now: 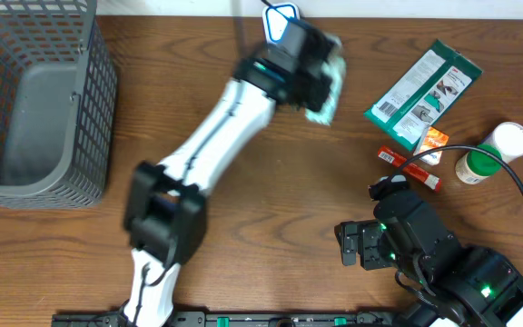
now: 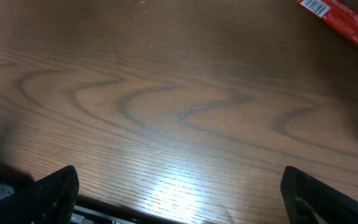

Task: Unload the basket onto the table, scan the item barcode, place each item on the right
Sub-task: 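Carry the wipes pack right and release it near the other items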

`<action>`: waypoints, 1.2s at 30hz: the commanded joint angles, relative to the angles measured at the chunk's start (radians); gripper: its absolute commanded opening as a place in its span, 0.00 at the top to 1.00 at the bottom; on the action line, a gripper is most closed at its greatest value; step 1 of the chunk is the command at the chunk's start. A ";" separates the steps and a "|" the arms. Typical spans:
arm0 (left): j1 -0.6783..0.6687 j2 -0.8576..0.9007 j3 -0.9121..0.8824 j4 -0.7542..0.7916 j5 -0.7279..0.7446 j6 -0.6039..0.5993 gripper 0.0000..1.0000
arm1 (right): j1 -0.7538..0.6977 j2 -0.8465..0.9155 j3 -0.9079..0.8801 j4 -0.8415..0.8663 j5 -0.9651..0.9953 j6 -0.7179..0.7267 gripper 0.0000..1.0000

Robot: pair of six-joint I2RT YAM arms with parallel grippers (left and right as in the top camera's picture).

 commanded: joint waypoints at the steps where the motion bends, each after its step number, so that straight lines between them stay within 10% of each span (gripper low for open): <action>1: -0.074 0.100 -0.017 0.035 0.043 -0.061 0.92 | -0.005 -0.005 0.021 0.003 0.021 0.009 0.01; 6: -0.138 0.137 -0.016 0.114 0.043 -0.061 0.49 | -0.005 -0.005 0.021 0.002 0.021 0.009 0.01; 12: -0.134 0.067 -0.002 0.150 0.032 -0.061 0.21 | -0.005 -0.005 0.021 -0.004 0.021 0.008 0.01; 22: -0.018 -0.240 -0.002 -0.049 -0.310 -0.061 0.20 | -0.005 -0.004 0.021 0.044 0.047 0.009 0.01; 36: 0.258 -0.402 -0.003 -0.254 -0.356 -0.061 0.20 | -0.005 -0.004 0.021 0.042 0.047 0.009 0.01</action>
